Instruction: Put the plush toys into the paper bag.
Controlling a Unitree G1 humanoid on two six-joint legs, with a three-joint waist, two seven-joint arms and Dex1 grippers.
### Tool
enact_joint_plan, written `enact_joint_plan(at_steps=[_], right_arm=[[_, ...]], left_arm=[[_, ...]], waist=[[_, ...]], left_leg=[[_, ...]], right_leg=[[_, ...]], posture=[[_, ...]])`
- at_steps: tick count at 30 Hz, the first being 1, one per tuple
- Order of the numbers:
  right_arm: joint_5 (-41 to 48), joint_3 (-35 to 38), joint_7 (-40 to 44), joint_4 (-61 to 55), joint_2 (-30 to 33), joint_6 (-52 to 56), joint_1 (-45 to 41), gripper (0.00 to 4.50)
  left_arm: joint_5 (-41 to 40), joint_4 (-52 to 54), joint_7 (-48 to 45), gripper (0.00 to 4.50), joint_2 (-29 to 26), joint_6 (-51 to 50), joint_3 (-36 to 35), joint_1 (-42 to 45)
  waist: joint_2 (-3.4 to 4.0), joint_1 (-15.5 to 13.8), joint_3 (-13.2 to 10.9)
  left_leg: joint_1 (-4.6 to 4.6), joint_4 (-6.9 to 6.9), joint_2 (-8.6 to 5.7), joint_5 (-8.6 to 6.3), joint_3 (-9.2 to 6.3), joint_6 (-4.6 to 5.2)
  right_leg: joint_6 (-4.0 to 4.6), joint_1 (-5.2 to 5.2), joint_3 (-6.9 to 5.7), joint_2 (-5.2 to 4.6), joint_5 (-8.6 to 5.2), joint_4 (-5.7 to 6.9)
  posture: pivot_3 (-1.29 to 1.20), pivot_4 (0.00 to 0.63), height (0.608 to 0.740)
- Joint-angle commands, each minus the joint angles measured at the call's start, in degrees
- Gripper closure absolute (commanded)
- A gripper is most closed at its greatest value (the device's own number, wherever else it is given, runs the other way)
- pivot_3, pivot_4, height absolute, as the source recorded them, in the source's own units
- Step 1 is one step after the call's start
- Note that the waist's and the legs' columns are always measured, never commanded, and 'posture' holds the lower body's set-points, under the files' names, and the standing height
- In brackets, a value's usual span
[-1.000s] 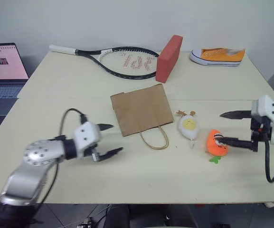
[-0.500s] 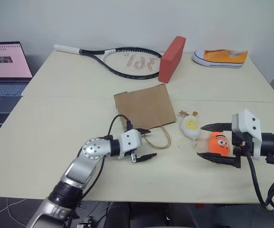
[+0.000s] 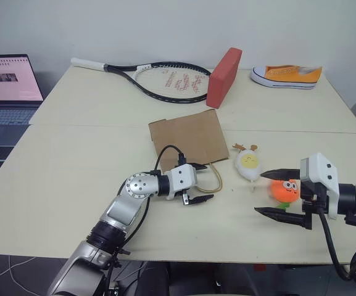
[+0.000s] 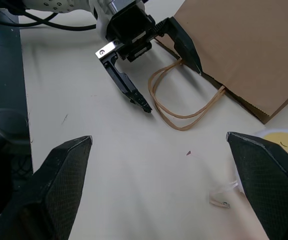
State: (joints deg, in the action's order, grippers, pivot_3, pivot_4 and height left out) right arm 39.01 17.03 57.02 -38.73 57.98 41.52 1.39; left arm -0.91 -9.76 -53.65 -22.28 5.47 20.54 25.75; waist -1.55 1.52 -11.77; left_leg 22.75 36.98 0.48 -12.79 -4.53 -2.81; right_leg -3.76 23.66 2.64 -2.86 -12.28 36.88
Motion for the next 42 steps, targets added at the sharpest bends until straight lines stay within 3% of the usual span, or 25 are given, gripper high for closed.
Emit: enact_joint_plan(at_steps=[1, 3, 17, 22, 33, 36, 42], right_arm=[[0.85, 2.66, -0.67, -1.79, 0.17, -0.34, 0.58, 0.00], [0.99, 2.78, -0.87, -1.88, 0.20, -0.42, 0.91, 0.00], [1.82, 3.67, -2.25, -3.99, -0.43, -0.35, 2.85, 0.00], [2.05, 3.17, -3.56, -4.53, -0.85, 0.12, 2.63, 0.00], [5.04, -0.60, -12.40, -6.31, -5.59, 3.81, -1.39, 0.00], [6.10, -3.61, -14.79, -7.26, -7.74, 4.68, -2.75, 0.84], [0.03, -15.62, -20.72, -4.81, -13.74, 4.28, -7.94, 3.10]], left_arm=[[0.15, -0.66, -0.26, 0.01, 0.99, 2.01, -0.15, 1.98], [0.11, -1.33, -0.35, 0.01, 1.30, 2.47, -0.16, 2.33], [1.36, -3.59, -2.33, 4.45, 2.20, 4.92, 1.39, 2.75], [-2.74, -1.63, -4.55, 4.48, 2.44, 1.16, -0.59, 3.55], [-22.77, 17.51, -8.89, 4.48, -2.40, -26.80, -10.01, 7.62], [-26.71, 20.56, -8.14, 4.50, -2.97, -32.38, -11.89, 8.21], [-30.67, 23.13, -5.87, 4.50, -2.61, -38.01, -13.51, 9.05]], waist=[[0.00, -0.01, 0.00], [0.00, -0.02, 0.00], [0.00, 0.00, 0.00], [0.00, -0.01, 0.00], [0.00, 0.16, 0.00], [0.00, 0.19, -0.01], [-0.01, 0.20, -0.01]], left_leg=[[0.00, 0.00, 0.00, 0.00, 0.00, 0.00], [-0.01, 0.01, 0.00, 0.00, -0.01, 0.00], [-0.02, 0.00, 0.00, 0.00, -0.03, 0.00], [0.00, 0.00, 0.00, 0.00, -0.04, 0.00], [-0.02, -0.04, 0.00, 0.00, -0.09, 0.00], [-0.01, -0.04, 0.03, 0.00, -0.11, 0.00], [0.00, -0.03, 0.03, 0.00, -0.13, 0.00]], right_leg=[[0.00, 0.00, 0.00, 0.00, 0.00, 0.00], [0.00, -0.02, 0.00, 0.00, 0.00, 0.00], [0.04, -0.04, -0.01, 0.00, -0.02, -0.01], [0.03, -0.04, -0.02, 0.00, -0.02, -0.02], [0.08, -0.04, -0.06, 0.01, -0.05, -0.01], [0.13, -0.03, -0.08, 0.05, -0.08, -0.01], [0.18, -0.03, -0.07, 0.06, -0.11, -0.04]], posture=[[0.00, 0.150, 0.740], [0.00, 0.150, 0.740], [0.00, 0.150, 0.740], [0.00, 0.150, 0.740], [0.00, 0.150, 0.740], [0.00, 0.150, 0.740], [0.00, 0.150, 0.740]])
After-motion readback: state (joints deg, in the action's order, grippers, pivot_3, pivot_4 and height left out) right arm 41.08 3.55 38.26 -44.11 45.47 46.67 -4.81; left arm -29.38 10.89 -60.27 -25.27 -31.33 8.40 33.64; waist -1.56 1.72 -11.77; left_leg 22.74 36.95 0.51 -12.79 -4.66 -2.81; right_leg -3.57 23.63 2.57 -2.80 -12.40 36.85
